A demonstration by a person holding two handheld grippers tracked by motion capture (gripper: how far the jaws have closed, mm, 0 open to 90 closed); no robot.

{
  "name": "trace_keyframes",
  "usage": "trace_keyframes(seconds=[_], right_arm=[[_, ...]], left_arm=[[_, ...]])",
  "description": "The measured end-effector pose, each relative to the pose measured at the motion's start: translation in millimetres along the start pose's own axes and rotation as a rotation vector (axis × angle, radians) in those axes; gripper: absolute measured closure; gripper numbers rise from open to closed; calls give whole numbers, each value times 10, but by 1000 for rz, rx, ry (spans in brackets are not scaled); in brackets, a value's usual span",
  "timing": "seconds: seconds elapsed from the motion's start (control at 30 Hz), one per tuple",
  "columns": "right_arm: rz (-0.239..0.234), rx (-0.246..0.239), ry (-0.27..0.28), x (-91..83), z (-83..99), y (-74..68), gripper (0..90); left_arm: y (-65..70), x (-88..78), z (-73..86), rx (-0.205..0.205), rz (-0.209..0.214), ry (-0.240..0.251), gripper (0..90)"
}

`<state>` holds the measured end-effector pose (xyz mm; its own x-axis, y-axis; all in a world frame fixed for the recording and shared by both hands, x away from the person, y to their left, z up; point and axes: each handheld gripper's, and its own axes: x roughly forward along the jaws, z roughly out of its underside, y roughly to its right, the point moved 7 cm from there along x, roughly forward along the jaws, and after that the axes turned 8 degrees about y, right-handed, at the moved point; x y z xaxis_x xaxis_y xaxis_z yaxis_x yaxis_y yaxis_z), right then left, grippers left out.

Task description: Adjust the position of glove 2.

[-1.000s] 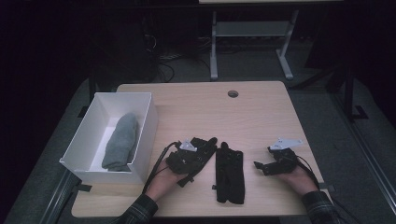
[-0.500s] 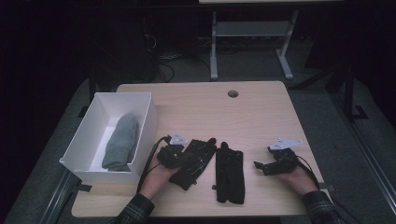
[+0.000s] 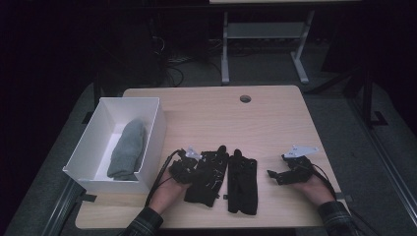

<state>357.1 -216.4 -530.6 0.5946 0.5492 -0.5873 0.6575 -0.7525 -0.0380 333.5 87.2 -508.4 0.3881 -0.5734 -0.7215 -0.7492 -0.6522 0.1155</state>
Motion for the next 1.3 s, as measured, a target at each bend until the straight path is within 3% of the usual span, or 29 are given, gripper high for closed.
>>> trace_keyframes(seconds=[0.1,0.2,0.4,0.5,0.7,0.93,1.07,1.13,1.2,1.3], right_arm=[[0,0,0,0,0,-1,125],[-2,0,-1,0,-1,-3,125],[-5,-1,2,3,-2,-6,125],[-5,-3,0,2,-2,-5,125],[-5,-4,0,2,-2,-5,125],[-6,-5,0,1,-1,-6,125],[-9,-10,1,2,-2,-18,137],[-18,-17,1,-5,-9,-41,197],[-37,-20,-2,-34,-26,-73,333],[-106,-46,5,-95,-60,-183,536]], left_arm=[[107,16,4,11,36,5,897],[108,-7,-24,35,28,9,861],[-125,-145,-59,-34,-15,74,802],[-200,-128,-30,-65,-26,77,702],[-182,-76,-5,-91,12,68,648],[-126,-6,30,-86,15,40,649],[-99,4,30,-76,11,34,745],[-92,9,28,-80,8,27,819],[-94,12,18,-82,9,28,840],[-100,12,7,-101,21,32,852]])
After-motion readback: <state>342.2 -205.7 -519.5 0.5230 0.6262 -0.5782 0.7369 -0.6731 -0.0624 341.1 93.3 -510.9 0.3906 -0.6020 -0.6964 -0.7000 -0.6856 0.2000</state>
